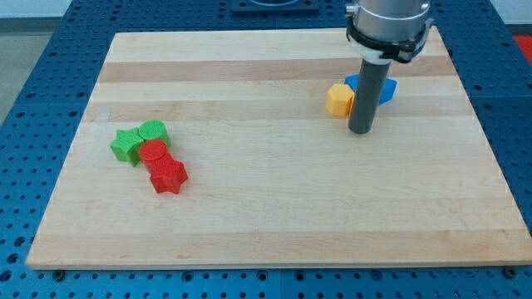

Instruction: Push the yellow hexagon close to the yellow heart

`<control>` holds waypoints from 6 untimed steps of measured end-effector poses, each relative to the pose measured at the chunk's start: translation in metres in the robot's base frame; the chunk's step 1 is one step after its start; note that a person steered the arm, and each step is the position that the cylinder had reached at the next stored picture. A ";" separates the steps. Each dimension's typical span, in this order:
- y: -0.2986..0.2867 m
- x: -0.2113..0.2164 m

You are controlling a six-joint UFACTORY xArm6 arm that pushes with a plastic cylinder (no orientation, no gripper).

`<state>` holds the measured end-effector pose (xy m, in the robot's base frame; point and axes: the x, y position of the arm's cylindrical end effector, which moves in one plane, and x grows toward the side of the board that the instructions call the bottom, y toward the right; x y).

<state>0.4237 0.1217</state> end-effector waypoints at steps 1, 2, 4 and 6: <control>0.008 -0.011; 0.018 -0.017; -0.018 0.011; -0.095 -0.017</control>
